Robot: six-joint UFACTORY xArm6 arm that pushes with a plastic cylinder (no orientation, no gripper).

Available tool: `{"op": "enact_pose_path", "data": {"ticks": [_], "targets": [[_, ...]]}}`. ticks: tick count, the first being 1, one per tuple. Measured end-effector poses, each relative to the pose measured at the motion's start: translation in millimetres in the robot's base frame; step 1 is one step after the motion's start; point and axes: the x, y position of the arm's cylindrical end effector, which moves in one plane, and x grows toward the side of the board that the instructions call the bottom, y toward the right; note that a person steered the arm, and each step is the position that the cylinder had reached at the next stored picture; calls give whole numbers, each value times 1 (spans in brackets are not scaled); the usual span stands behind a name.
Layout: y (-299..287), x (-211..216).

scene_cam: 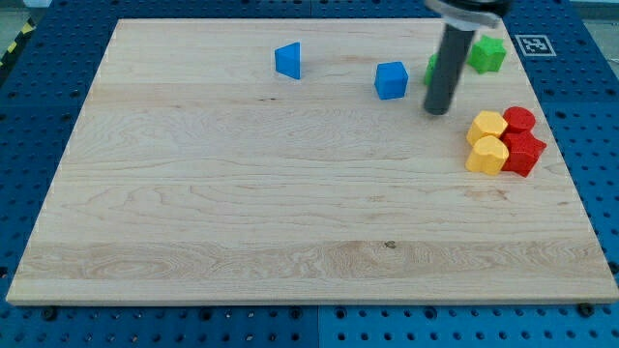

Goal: Slide blue cube closer to blue triangle

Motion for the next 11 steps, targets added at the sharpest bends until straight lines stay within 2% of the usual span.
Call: {"op": "enact_pose_path", "data": {"ticks": [1,3,5,7,8,10,11], "targets": [[5,-6],[-70,-41],[-131,-47],[-97,-59],[-104,-78],[-147,-78],[-133,-74]]}}
